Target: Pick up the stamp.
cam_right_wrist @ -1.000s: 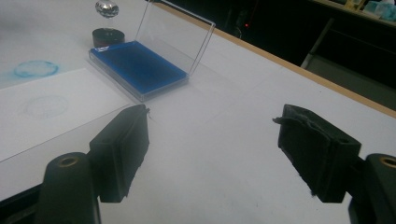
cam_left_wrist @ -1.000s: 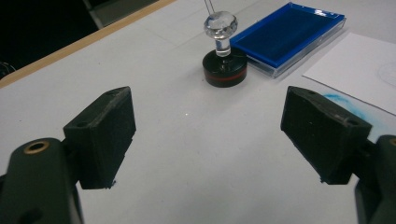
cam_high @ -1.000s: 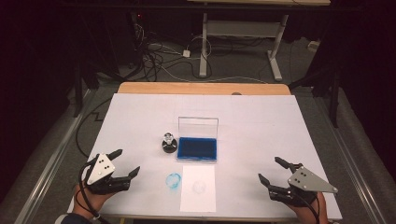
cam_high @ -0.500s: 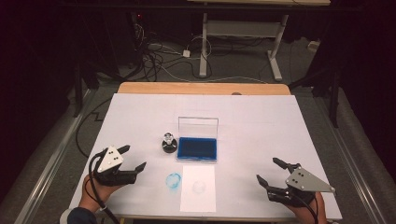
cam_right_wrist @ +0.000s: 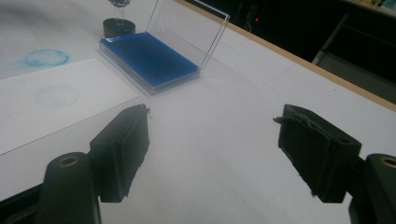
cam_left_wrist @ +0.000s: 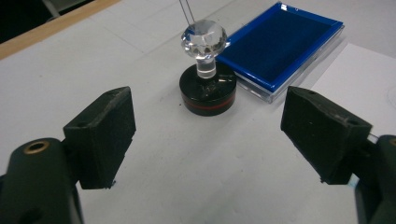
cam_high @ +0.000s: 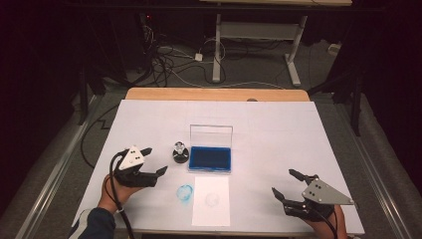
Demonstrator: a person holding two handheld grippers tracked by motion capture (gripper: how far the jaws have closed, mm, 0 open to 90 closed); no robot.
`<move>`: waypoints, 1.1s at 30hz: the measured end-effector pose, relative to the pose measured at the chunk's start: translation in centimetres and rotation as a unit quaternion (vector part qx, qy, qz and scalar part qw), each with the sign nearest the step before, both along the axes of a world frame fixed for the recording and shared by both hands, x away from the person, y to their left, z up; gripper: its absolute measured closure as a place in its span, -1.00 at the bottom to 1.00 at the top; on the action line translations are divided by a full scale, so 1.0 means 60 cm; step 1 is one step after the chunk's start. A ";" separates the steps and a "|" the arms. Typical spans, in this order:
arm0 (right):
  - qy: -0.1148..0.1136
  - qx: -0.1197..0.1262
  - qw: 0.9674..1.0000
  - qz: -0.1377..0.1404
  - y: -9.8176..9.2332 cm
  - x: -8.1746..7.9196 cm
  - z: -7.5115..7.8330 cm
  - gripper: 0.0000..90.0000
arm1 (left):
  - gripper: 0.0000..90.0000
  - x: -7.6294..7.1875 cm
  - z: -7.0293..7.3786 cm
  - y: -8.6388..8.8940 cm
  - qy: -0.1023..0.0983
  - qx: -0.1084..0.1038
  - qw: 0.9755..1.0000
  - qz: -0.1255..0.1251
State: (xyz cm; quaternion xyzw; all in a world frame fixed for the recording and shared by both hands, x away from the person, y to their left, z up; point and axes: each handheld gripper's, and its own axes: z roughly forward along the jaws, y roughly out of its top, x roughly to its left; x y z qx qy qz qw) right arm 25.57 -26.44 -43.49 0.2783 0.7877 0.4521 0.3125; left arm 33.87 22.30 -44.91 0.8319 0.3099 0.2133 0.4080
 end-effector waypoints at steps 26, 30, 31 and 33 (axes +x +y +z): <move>0.009 -0.003 1.000 0.001 -0.003 0.003 -0.005 -0.45 | -0.33 0.121 -0.042 -0.065 0.064 -0.078 0.995 0.003; 0.008 -0.003 1.000 0.002 -0.004 0.003 -0.005 -0.45 | -0.07 0.122 -0.042 -0.070 0.058 -0.081 0.995 -0.006; 0.007 -0.003 1.000 0.002 -0.004 0.003 -0.005 -0.45 | -0.04 0.122 -0.042 -0.071 0.057 -0.079 0.995 -0.006; 0.009 -0.003 1.000 0.002 -0.004 0.003 -0.005 -0.45 | 0.01 0.122 -0.042 -0.073 0.057 -0.077 0.995 -0.006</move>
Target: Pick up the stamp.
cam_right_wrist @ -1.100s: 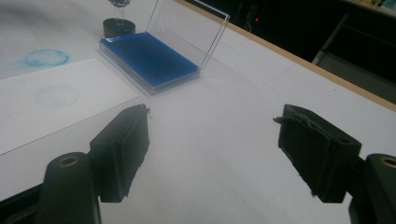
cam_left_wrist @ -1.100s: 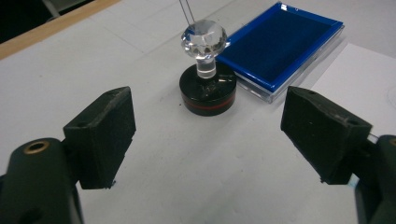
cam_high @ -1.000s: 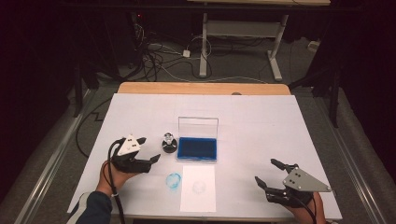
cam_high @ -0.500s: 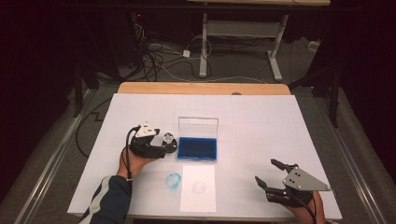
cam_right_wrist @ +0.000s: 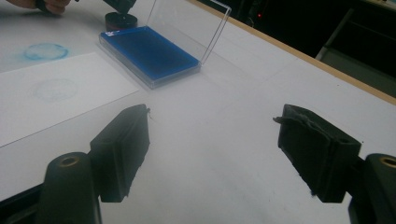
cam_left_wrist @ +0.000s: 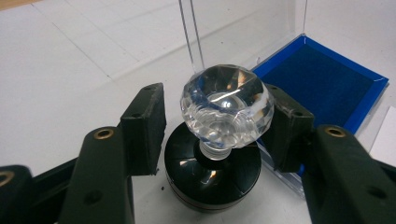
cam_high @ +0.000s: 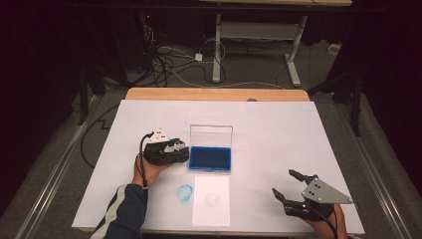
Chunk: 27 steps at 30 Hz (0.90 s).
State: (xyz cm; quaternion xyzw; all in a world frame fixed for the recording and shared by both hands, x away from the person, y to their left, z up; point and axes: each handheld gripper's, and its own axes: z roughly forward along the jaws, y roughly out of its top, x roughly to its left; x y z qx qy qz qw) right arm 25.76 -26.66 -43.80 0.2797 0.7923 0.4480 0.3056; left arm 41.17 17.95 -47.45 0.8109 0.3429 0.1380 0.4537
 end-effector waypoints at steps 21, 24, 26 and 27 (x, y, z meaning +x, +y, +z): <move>0.005 0.005 1.000 0.000 -0.001 0.001 0.000 -0.43 | 0.19 -0.005 -0.001 -0.004 -0.008 -0.016 1.000 0.001; 0.006 0.007 1.000 0.000 -0.001 0.001 0.000 -0.43 | 0.20 -0.007 0.000 -0.004 -0.011 -0.011 1.000 0.000; 0.006 0.007 1.000 0.001 -0.001 0.001 0.000 -0.43 | 0.20 -0.008 0.001 -0.004 -0.014 -0.008 1.000 0.006; 0.005 0.008 1.000 0.000 -0.001 0.001 0.000 -0.42 | 0.20 -0.010 0.004 -0.004 -0.019 -0.009 1.000 0.009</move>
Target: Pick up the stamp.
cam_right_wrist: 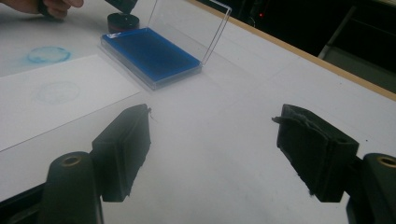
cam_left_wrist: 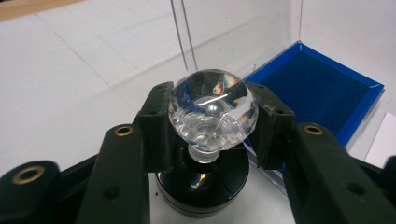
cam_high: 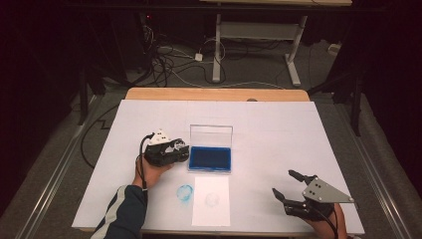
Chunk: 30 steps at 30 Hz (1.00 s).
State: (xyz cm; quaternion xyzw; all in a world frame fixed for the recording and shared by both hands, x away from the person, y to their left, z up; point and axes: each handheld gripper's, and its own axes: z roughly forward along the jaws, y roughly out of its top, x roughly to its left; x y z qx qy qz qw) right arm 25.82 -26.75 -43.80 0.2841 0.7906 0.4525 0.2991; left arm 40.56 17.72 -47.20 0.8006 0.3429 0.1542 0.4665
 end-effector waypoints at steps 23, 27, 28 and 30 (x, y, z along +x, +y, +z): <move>0.013 0.003 1.000 0.021 0.029 0.006 -0.003 -0.46 | 0.20 -0.091 0.077 -0.016 -0.059 -0.005 0.996 -0.072; 0.020 0.009 0.999 0.036 0.045 0.011 0.001 -0.49 | 0.20 -0.111 0.091 -0.025 -0.065 -0.010 0.994 -0.088; 0.020 0.008 0.999 0.039 0.051 0.013 0.002 -0.50 | 0.20 -0.115 0.094 -0.027 -0.065 -0.010 0.994 -0.092; 0.022 0.009 0.999 0.048 0.061 0.016 0.004 -0.52 | 0.20 -0.123 0.098 -0.032 -0.068 -0.014 0.993 -0.099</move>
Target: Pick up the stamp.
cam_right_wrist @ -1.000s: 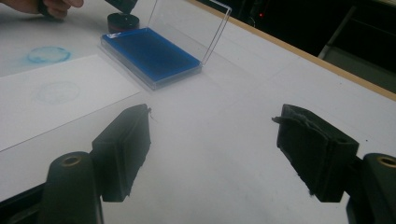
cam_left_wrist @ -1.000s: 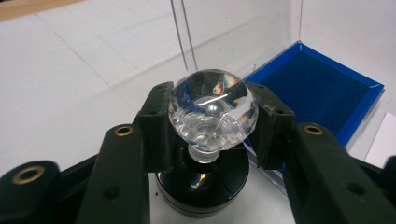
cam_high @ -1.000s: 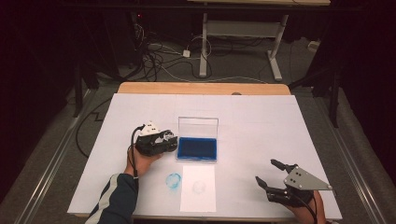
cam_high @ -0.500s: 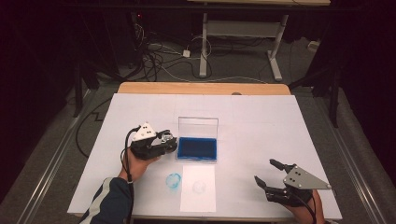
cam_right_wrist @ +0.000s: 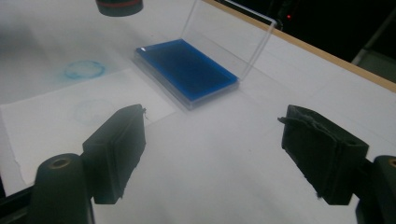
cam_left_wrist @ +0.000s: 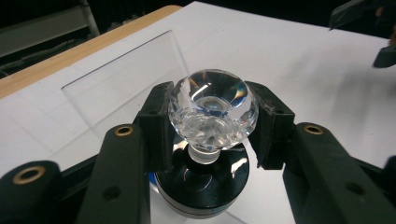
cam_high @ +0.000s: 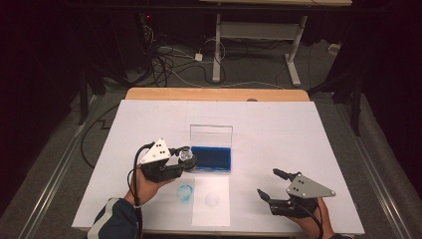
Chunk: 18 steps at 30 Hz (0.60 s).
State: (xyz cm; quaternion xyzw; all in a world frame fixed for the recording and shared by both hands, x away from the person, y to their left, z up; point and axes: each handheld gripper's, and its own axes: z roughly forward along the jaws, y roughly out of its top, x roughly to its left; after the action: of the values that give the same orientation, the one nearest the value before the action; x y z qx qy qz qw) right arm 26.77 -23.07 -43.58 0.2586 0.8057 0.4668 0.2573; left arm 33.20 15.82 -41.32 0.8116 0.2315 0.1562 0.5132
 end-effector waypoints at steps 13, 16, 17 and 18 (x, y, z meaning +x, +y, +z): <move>0.008 -0.002 0.999 0.044 0.062 0.018 0.005 -0.57 | 0.20 -0.021 0.008 -0.024 -0.002 -0.015 0.999 -0.031; 0.008 0.001 0.999 0.054 0.076 0.019 0.006 -0.58 | 0.20 -0.025 0.011 -0.030 -0.003 -0.021 0.999 -0.036; 0.006 0.001 0.998 0.057 0.080 0.019 0.007 -0.59 | 0.20 -0.028 0.012 -0.033 -0.005 -0.022 0.999 -0.039; 0.005 0.003 0.998 0.061 0.084 0.019 0.008 -0.59 | 0.20 -0.028 0.012 -0.033 -0.005 -0.022 0.999 -0.039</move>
State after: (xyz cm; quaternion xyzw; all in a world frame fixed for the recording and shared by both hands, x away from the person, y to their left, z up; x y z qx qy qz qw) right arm 27.94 -18.03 -43.10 0.2121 0.8198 0.4828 0.2235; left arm 31.55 13.82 -40.58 0.8078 0.2007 0.1351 0.5376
